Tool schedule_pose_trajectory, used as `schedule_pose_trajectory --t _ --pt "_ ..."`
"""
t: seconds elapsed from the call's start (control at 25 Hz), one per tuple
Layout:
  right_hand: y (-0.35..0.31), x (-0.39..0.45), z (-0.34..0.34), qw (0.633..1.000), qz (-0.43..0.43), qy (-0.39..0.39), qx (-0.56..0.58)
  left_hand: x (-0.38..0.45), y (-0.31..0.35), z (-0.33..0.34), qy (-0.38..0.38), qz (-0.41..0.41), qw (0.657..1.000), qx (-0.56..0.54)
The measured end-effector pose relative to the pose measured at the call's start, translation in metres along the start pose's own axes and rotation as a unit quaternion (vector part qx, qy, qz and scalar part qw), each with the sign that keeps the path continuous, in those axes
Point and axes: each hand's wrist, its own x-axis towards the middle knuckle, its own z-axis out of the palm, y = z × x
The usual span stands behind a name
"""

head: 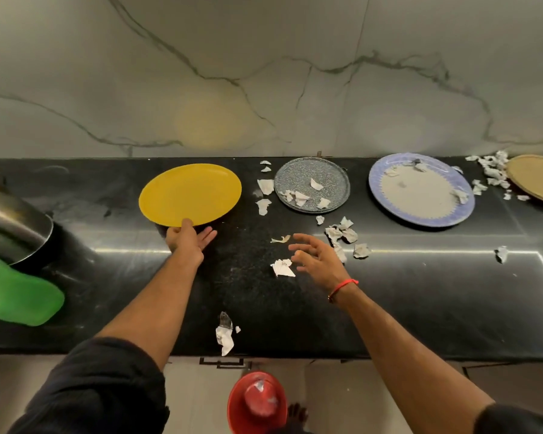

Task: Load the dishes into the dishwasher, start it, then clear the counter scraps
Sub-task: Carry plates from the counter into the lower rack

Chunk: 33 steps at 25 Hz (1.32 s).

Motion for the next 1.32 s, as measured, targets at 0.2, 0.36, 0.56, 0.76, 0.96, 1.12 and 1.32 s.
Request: schedule_pose_trajectory --t 0.2,0.36,0.56,0.76,0.96,1.12,1.32 --pt "0.006 -0.033 -0.023 0.998 -0.025 0.046 0.023 -0.082 0.014 0.007 -0.02 0.253 0.963 0.091" --pt "0.007 -0.093 -0.051 0.982 -0.001 0.105 0.158 -0.171 -0.014 0.008 -0.115 0.34 0.919 0.164" --pt "0.049 -0.213 -0.114 0.88 -0.004 0.317 0.354 -0.296 -0.105 0.001 -0.325 0.291 0.861 0.261" --pt "0.151 -0.386 -0.18 0.759 0.01 0.518 0.394 -0.438 -0.213 -0.039 -0.527 0.227 0.755 0.317" --pt "0.26 -0.549 -0.166 0.665 0.088 0.627 0.395 -0.546 -0.336 -0.096 -0.687 0.139 0.579 0.416" --pt "0.364 -0.62 -0.117 0.573 0.158 0.675 0.437 -0.593 -0.431 -0.158 -0.741 0.063 0.437 0.506" --pt "0.473 -0.658 -0.051 0.42 0.198 0.682 0.566 -0.615 -0.541 -0.226 -0.759 0.021 0.242 0.604"
